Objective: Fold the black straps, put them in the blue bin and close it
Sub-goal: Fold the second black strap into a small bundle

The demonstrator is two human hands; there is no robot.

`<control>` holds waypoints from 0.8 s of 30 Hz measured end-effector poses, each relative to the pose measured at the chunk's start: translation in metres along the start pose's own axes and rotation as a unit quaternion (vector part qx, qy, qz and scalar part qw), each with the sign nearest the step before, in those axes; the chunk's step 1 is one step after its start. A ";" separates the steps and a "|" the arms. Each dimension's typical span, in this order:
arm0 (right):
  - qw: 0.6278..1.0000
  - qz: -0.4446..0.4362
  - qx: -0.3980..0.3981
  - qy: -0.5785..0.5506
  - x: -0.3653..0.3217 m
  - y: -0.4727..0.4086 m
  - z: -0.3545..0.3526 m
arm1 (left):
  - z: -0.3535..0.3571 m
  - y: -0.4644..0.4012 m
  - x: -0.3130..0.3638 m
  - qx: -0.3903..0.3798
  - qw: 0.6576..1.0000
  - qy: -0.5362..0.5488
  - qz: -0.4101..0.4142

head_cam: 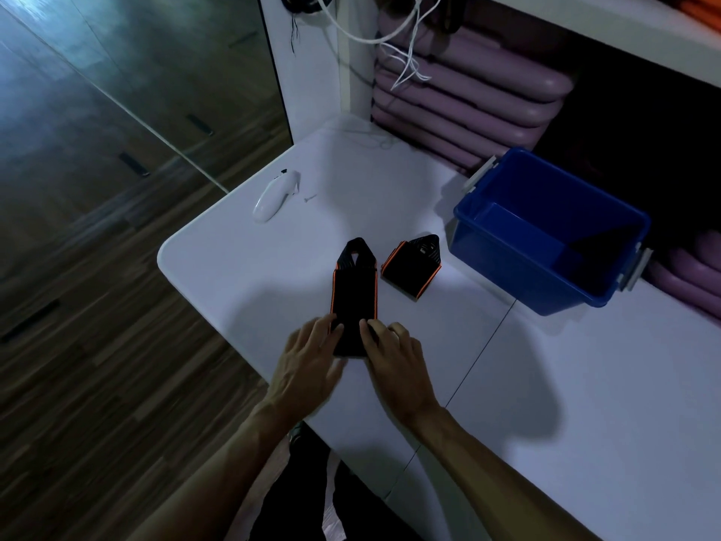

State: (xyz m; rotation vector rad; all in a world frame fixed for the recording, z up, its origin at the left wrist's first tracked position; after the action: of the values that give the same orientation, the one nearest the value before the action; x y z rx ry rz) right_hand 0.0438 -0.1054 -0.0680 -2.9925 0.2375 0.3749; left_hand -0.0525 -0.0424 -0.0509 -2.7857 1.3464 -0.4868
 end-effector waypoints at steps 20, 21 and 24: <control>0.991 0.096 0.077 -0.057 0.021 -0.037 -0.027 | 0.003 -0.044 -0.021 0.039 0.946 0.202 -0.249; 0.991 0.099 0.071 -0.047 0.021 -0.032 -0.022 | 0.003 -0.041 -0.021 0.043 0.938 0.220 -0.265; 0.988 0.137 0.061 -0.040 0.024 -0.023 -0.013 | 0.006 -0.030 -0.020 0.042 0.907 0.273 -0.317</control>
State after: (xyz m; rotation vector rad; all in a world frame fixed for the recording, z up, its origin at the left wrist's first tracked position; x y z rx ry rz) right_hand 0.0737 -0.0885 -0.0591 -2.8211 0.6420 0.4875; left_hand -0.0397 -0.0093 -0.0579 -3.0797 0.3523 -1.3776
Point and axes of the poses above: each hand's wrist, its own y-axis away from the middle knuckle, its own z-axis out of the palm, x = y × z, the point moved 10 cm from there along -y, towards the middle knuckle
